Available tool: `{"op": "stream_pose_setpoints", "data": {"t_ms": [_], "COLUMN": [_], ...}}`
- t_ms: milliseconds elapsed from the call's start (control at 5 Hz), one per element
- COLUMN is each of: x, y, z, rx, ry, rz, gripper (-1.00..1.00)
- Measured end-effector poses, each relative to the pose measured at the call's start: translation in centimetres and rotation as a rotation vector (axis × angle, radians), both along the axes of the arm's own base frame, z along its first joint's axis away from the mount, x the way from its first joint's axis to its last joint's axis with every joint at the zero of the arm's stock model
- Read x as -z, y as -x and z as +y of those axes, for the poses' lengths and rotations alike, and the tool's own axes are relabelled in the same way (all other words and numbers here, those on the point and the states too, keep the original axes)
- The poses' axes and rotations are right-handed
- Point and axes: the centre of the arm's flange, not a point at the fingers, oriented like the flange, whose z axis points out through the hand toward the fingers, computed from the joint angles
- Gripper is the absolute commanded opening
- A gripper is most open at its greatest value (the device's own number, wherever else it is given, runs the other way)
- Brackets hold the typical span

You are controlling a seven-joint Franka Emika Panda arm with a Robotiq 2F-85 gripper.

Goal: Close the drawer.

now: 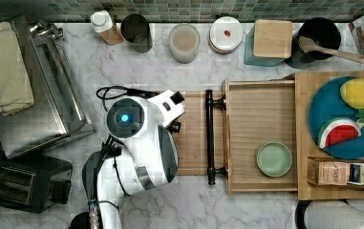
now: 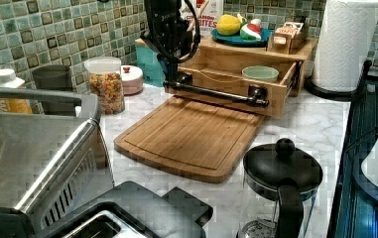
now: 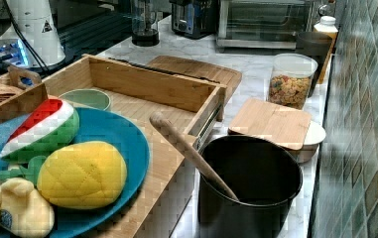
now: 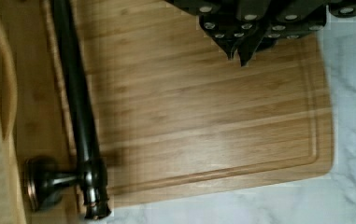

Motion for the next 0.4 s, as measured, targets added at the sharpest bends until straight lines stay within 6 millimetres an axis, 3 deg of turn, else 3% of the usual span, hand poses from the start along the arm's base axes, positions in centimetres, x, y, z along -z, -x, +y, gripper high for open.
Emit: {"op": "stream_pose_setpoints", "data": {"t_ms": [400], "x": [3.4], "y": [-0.8], "z": [-0.4], "rx": [-0.065], "ry": [0.069], "rz": [-0.003], "gripper": [-1.00]}}
